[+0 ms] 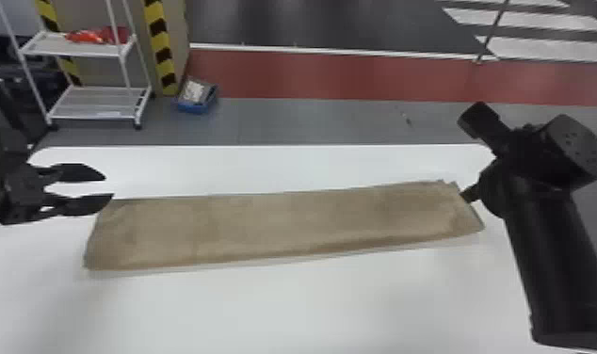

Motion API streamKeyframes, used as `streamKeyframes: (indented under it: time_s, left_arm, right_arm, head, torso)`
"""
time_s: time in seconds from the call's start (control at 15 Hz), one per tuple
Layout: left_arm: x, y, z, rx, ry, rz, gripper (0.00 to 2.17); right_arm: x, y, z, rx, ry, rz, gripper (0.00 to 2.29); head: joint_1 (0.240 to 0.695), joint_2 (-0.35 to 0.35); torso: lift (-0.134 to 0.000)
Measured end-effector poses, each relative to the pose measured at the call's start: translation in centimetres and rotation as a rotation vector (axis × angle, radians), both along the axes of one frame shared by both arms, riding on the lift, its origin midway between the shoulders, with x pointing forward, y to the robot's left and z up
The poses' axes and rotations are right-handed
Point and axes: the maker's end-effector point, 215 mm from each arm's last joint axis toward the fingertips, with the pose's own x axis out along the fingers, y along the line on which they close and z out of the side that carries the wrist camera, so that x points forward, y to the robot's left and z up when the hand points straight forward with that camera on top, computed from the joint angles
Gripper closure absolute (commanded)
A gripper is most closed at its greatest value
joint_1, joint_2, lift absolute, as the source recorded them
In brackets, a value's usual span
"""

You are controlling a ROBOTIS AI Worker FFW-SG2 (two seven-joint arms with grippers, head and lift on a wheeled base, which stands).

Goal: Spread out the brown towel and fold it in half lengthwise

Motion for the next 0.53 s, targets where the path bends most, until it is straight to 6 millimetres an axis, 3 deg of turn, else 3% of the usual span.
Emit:
streamKeyframes:
  time_s: [0.13,0.33,0.53]
  left_arm:
    - [0.3,1.0,1.5,-0.049,-0.059,0.047,0.07]
    - [0.0,3.8,4.9,-0.198,-0.170,0.175,0.08]
    - [-1.3,6.7,8.7,-0.448,-0.286,0.313,0.08]
  right_arm:
    - [-1.1,-0.4,-0.1,0.029,-0.023,-0.023,0.08]
    - [-3.5,-1.6,1.5,0.142,-0.107,-0.109,0.08]
    - [-7.9,-1.1,2.2,0.353,-0.193,-0.270,0.09]
  head:
    - [0.695,-0.086]
    - [0.695,-0.074]
    - [0.695,-0.046]
  torso:
    - [-0.125]
    - [-0.125]
    - [-0.125]
